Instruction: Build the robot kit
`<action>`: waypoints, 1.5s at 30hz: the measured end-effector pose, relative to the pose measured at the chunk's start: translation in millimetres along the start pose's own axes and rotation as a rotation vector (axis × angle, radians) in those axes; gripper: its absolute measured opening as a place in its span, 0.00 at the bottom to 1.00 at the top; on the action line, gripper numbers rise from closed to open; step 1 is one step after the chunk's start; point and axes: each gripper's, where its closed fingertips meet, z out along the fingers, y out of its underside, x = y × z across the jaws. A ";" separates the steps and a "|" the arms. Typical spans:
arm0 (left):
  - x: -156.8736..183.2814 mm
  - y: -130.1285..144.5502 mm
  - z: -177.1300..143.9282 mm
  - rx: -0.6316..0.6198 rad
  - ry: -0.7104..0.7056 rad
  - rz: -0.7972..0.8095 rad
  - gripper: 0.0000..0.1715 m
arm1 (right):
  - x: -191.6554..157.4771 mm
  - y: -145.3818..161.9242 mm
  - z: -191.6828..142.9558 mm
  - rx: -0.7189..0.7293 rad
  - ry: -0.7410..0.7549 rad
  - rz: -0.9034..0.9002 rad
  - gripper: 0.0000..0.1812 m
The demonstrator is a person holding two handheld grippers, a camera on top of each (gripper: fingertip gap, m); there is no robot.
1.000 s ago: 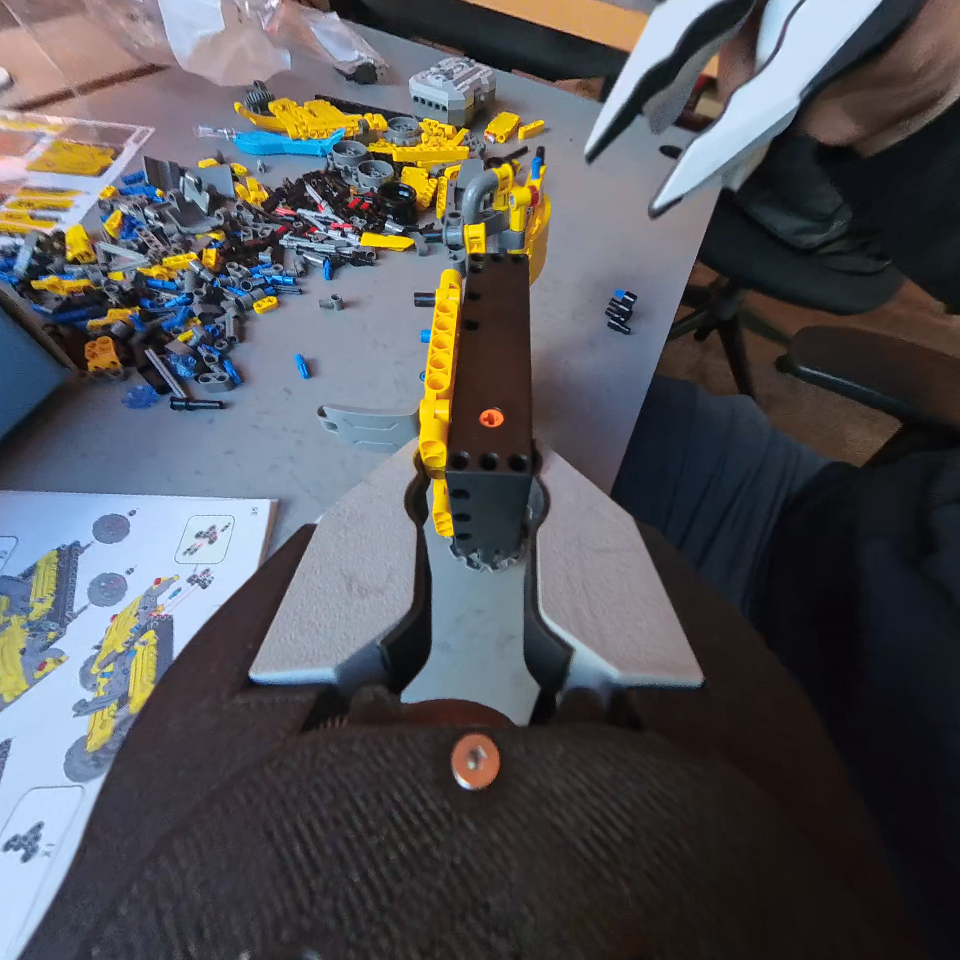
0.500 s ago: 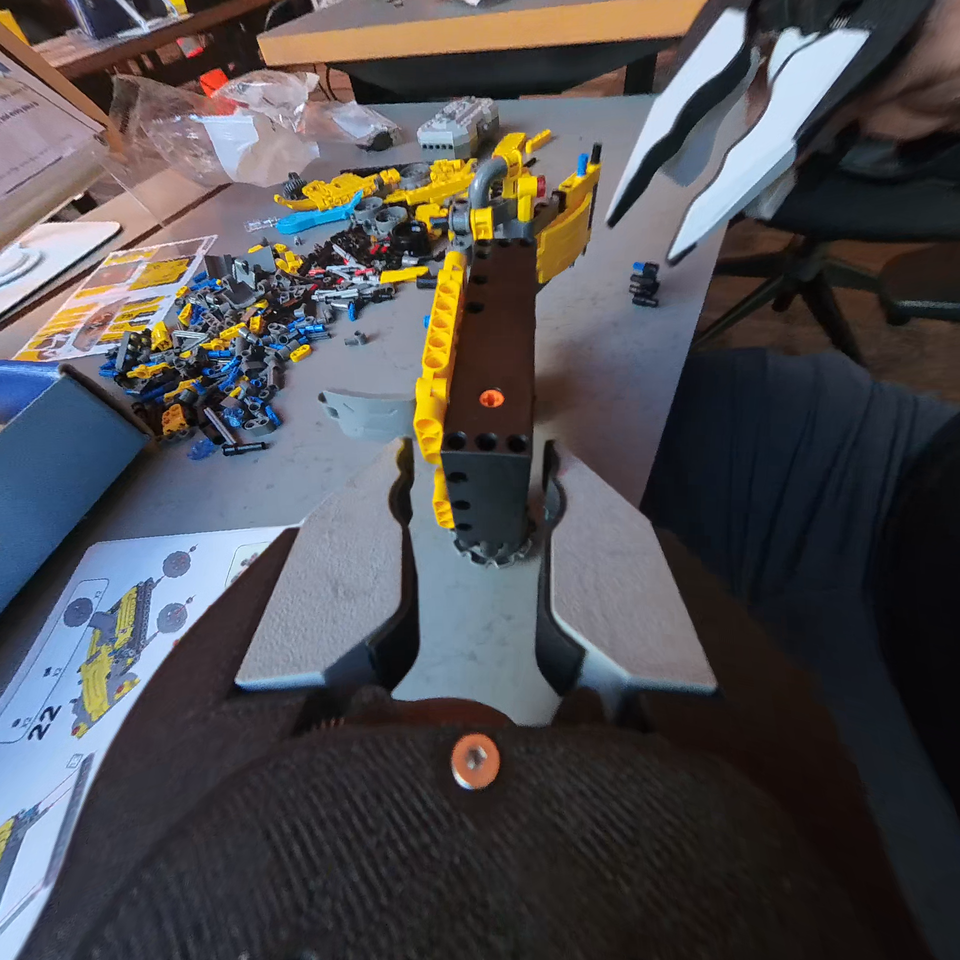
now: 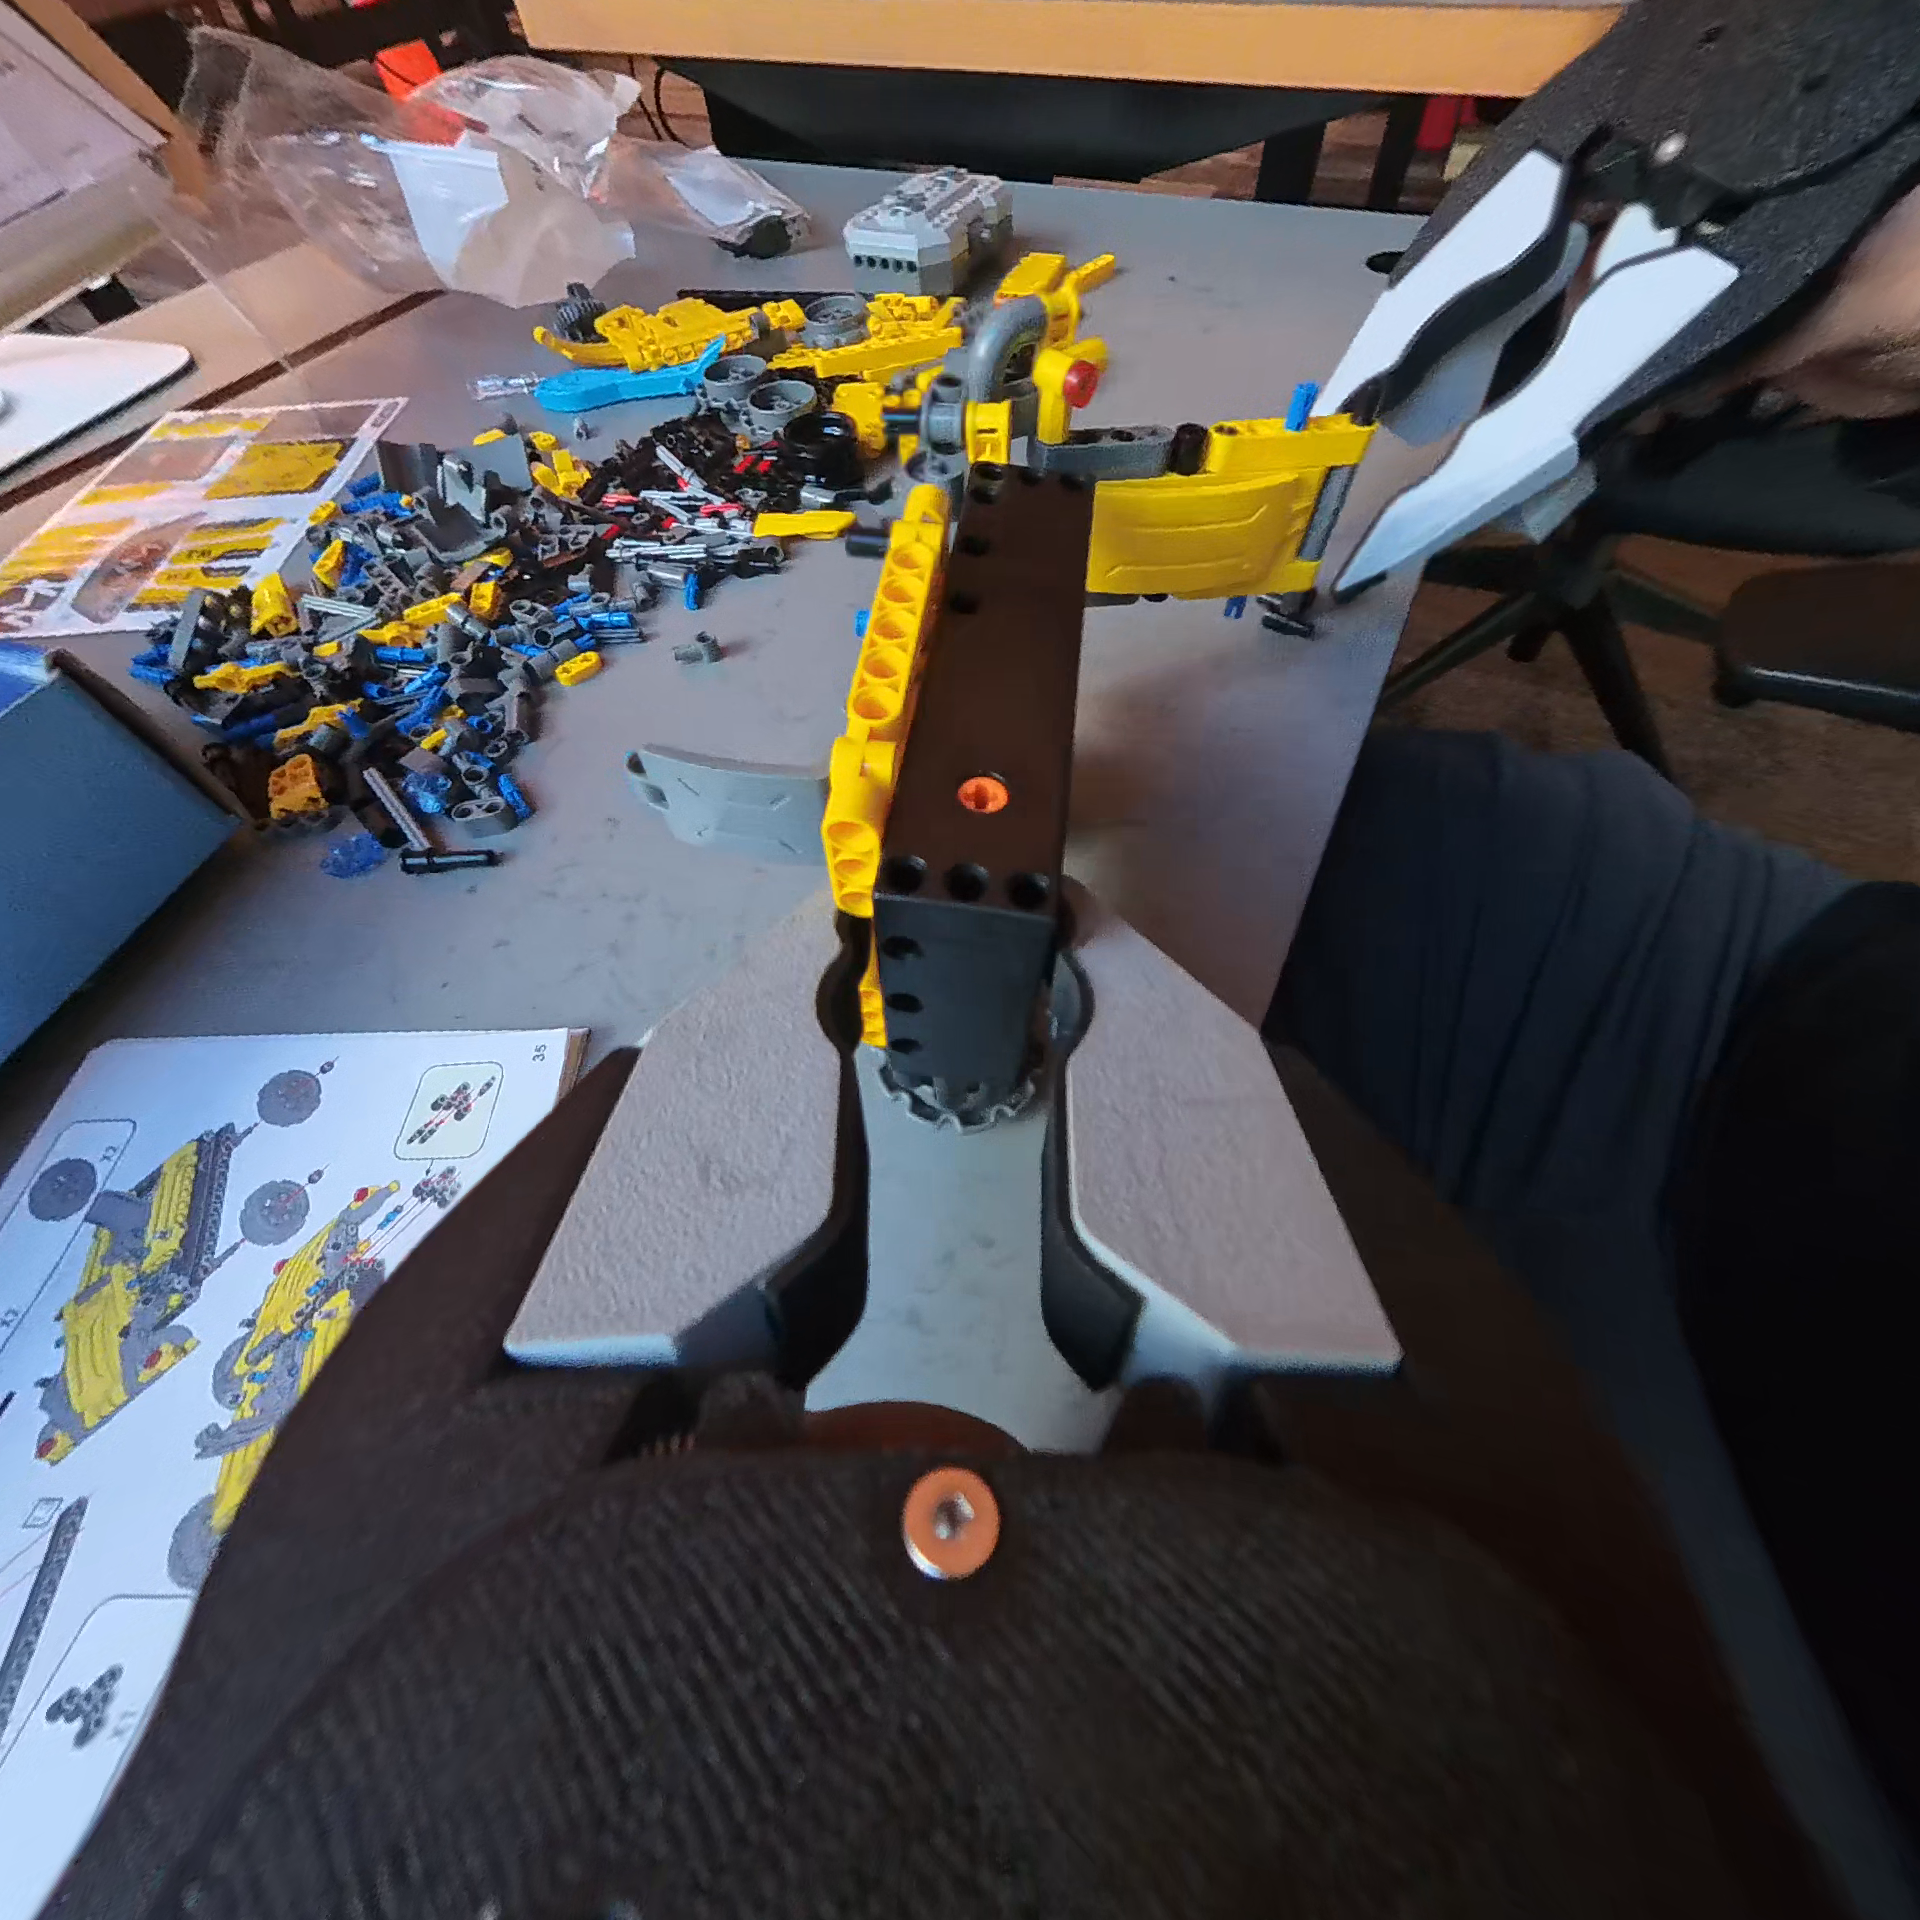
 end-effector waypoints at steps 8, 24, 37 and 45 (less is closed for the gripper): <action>-5.3 -5.1 8.4 0.004 -0.162 -0.122 0.17 | 1.8 -6.3 -13.7 0.134 0.037 0.218 0.10; 1.4 -6.1 13.1 0.039 -0.251 -0.118 0.17 | 10.6 -0.6 7.2 0.179 0.146 0.271 0.06; -0.6 -6.0 13.4 0.073 -0.257 -0.145 0.17 | 9.3 -10.5 3.5 0.267 0.146 0.353 0.10; -0.1 -6.2 13.6 0.090 -0.257 -0.142 0.17 | 12.4 -9.7 12.1 0.239 0.125 0.345 0.06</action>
